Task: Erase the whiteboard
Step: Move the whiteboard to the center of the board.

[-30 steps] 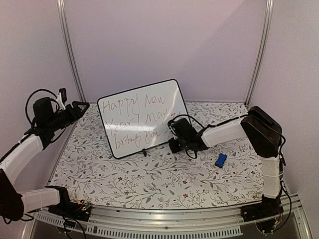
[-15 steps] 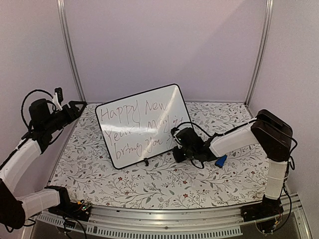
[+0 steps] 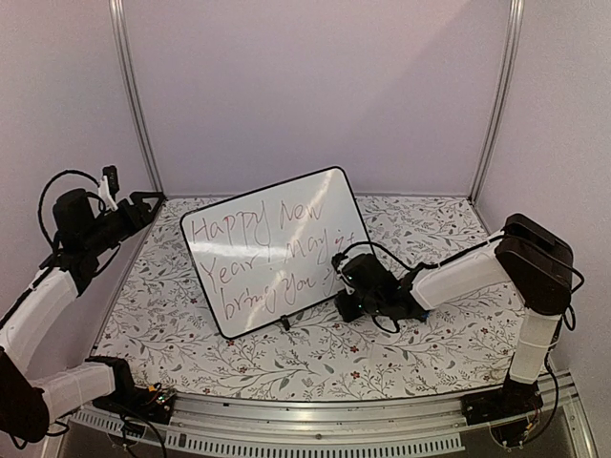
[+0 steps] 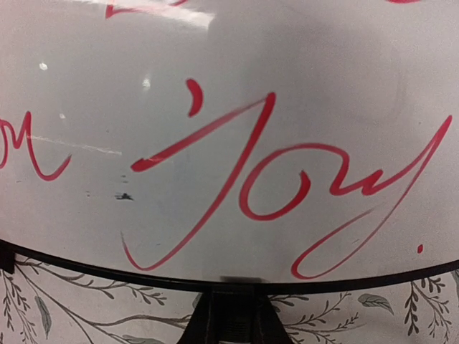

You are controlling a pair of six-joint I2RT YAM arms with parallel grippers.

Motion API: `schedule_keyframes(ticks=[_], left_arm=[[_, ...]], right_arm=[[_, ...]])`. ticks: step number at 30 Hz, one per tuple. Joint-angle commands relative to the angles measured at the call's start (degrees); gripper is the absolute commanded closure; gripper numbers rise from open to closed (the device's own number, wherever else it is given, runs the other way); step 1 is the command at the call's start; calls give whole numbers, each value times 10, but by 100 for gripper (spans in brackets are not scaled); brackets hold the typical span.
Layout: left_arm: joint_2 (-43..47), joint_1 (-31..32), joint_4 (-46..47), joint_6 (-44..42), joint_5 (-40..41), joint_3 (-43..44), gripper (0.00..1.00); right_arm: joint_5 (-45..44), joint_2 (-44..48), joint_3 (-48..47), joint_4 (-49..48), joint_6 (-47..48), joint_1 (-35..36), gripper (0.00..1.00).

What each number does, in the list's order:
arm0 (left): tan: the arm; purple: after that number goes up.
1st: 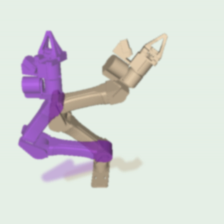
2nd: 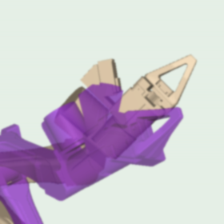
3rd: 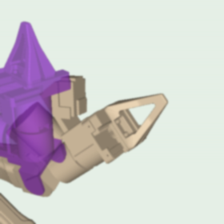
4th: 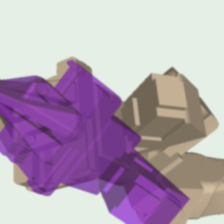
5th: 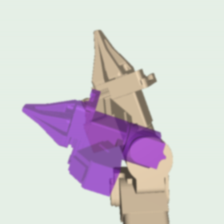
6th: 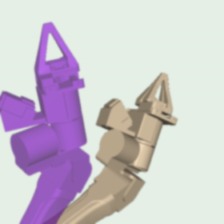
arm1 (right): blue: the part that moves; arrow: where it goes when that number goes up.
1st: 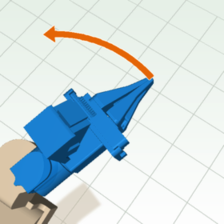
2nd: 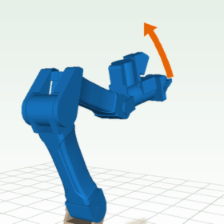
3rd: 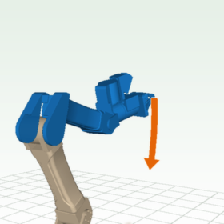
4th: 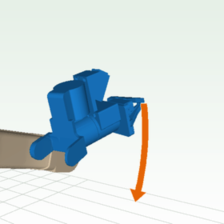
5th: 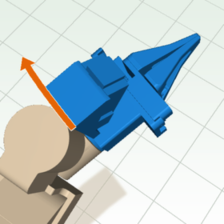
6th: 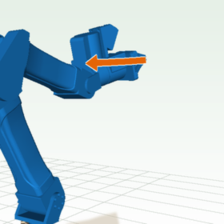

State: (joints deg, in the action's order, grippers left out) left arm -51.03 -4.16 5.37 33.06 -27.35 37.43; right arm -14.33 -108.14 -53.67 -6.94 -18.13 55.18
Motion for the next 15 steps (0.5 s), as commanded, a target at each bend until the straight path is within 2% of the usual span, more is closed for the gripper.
schedule_keyframes(ticks=[1, 3, 7, 9, 10, 12, 15], left_arm=[[7, -6, 15, -2, -3, -10, 29], [9, -6, 15, -3, -2, -11, 29], [9, -6, 17, 0, -4, -11, 27], [8, -6, 20, 1, -7, -11, 26], [8, -6, 21, 2, -9, -11, 26], [10, -6, 21, 2, -9, -12, 25], [12, -6, 21, 1, -9, -13, 25]], right_arm=[[-10, 0, -2, 38, -14, 6, 84], [-18, 7, 1, 43, -15, 6, 80], [-49, 53, 21, 60, -30, 6, 60], [-63, 80, 29, 76, -41, 6, 47], [-75, 90, 33, 91, -52, 6, 38], [-112, 115, 38, 126, -81, 6, 4], [-124, 149, 53, 158, -139, 6, 1]])
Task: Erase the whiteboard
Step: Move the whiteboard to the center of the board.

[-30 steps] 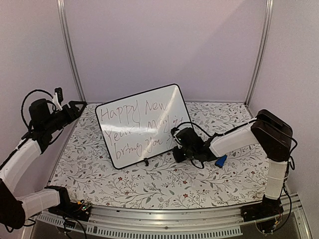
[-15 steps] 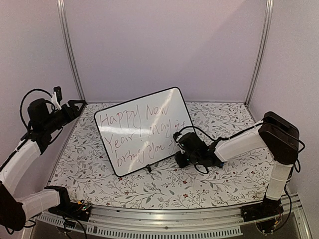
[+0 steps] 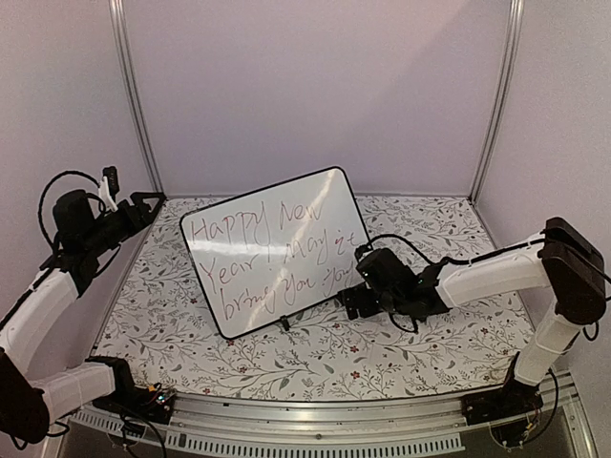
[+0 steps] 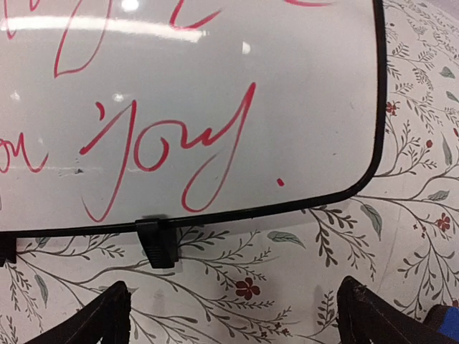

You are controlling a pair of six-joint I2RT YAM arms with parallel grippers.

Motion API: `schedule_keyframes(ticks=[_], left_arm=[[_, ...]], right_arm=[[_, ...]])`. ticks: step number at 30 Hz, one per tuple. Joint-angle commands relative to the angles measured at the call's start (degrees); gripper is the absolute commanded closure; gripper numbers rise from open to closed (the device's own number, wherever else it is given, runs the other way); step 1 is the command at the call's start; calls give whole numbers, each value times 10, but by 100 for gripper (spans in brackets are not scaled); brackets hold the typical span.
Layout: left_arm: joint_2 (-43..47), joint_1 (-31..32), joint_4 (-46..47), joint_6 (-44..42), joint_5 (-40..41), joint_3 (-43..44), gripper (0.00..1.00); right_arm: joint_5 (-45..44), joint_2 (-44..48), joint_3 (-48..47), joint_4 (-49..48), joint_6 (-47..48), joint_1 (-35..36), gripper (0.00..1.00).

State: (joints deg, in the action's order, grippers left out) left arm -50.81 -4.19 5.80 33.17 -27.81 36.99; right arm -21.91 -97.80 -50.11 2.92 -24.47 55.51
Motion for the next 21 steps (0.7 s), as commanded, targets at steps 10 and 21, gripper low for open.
schedule_keyframes(ticks=[10, 21], left_arm=[[9, -6, 20, 5, -8, -10, 22], [7, -5, 27, 11, -15, -13, 22]], right_arm=[[-127, 141, 7, 289, -336, 2, 14], [-182, 98, -34, 470, -600, -3, 1]])
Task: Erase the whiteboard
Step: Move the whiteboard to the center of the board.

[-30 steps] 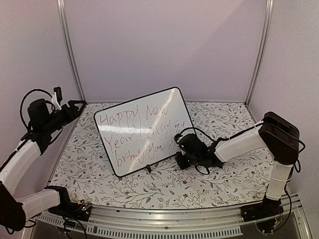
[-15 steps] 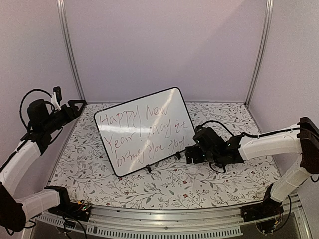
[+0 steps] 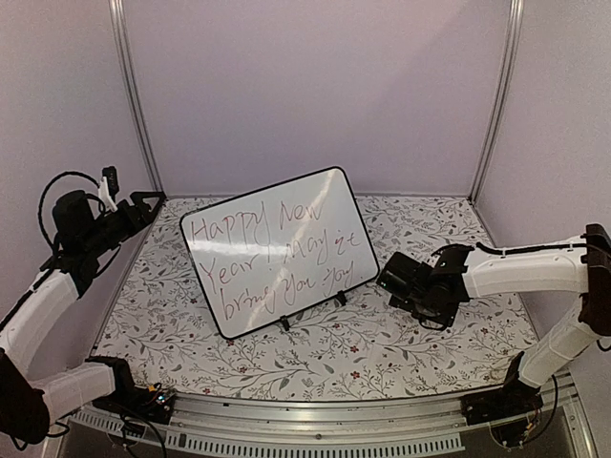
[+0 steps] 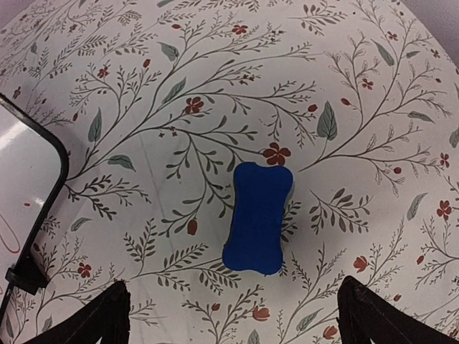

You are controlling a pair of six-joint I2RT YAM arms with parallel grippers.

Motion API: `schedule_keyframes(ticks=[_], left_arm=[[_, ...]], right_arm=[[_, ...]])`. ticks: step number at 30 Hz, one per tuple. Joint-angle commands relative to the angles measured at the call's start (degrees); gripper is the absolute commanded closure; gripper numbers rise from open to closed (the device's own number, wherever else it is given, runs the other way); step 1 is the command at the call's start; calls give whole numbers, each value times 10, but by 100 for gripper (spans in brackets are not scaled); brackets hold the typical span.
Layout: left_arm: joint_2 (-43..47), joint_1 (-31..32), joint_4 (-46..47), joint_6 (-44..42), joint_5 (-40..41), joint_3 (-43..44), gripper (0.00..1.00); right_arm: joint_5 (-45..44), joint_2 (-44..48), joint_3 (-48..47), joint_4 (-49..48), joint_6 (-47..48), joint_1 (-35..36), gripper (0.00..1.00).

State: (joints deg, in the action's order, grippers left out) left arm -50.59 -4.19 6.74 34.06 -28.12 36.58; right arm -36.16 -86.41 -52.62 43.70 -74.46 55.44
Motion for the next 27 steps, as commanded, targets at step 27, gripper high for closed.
schedule_keyframes(ticks=[27], left_arm=[[3, -6, 20, 5, -15, -11, 21]], right_arm=[[-23, -107, -11, -69, -36, -80, 25]])
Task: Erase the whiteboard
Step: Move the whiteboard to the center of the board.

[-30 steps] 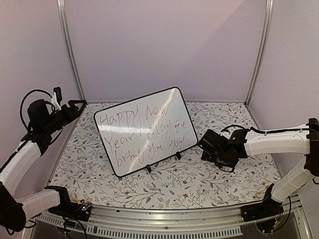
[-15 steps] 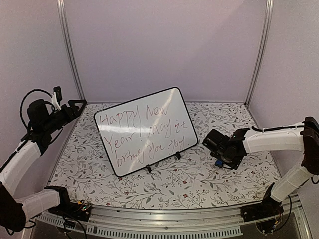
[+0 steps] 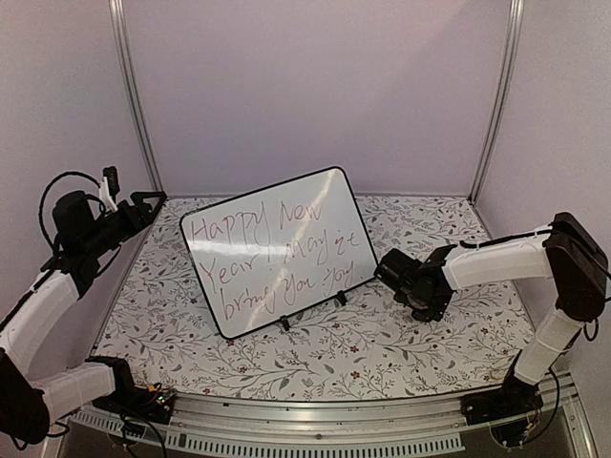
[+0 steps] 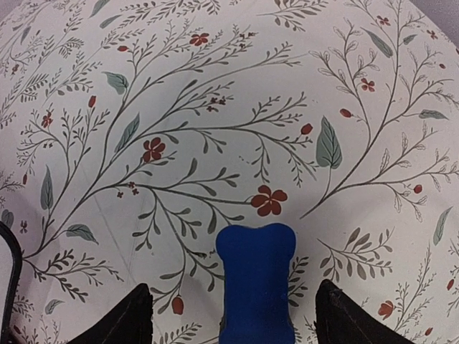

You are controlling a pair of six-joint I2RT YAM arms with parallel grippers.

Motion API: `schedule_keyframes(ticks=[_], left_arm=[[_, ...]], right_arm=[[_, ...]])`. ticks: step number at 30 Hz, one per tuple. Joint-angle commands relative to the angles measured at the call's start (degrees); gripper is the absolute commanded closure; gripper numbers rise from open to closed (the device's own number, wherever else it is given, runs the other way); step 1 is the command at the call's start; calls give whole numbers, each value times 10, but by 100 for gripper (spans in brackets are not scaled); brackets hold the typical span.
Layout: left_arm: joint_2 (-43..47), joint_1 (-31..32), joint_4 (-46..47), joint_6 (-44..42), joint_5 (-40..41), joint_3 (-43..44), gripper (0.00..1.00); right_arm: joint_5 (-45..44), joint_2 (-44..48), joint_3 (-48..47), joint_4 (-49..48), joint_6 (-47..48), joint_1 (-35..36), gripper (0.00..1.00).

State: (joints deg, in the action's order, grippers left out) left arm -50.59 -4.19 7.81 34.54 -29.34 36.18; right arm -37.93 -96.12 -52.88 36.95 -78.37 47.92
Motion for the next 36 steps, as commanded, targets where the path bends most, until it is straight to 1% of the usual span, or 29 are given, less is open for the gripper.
schedule_keyframes(ticks=[1, 2, 4, 9, 14, 16, 20, 29, 36], left_arm=[[3, -6, 9, 0, -2, -7, 21], [3, -6, 9, -1, -2, -7, 21], [3, -6, 9, 0, -3, -7, 21], [7, -6, 10, 0, 0, -9, 21], [6, -6, 9, 0, 0, -9, 21], [5, -6, 10, 1, -1, -9, 21], [3, -6, 10, 1, 0, -9, 21], [2, -6, 9, 0, 0, -9, 21], [1, -6, 9, 0, 0, -8, 21]], right_arm=[[-4, -11, -6, -3, 3, -5, 27], [-3, -12, -4, -7, 4, -6, 30], [0, -12, 4, -15, 6, -9, 32], [14, -7, 23, -45, 12, -14, 32], [18, -14, 23, -47, 11, -18, 33], [18, -15, 24, -51, 14, -19, 33], [20, -20, 23, -56, 19, -19, 38], [25, -25, 23, -55, 17, -21, 40], [25, -22, 25, -51, 14, -21, 48]])
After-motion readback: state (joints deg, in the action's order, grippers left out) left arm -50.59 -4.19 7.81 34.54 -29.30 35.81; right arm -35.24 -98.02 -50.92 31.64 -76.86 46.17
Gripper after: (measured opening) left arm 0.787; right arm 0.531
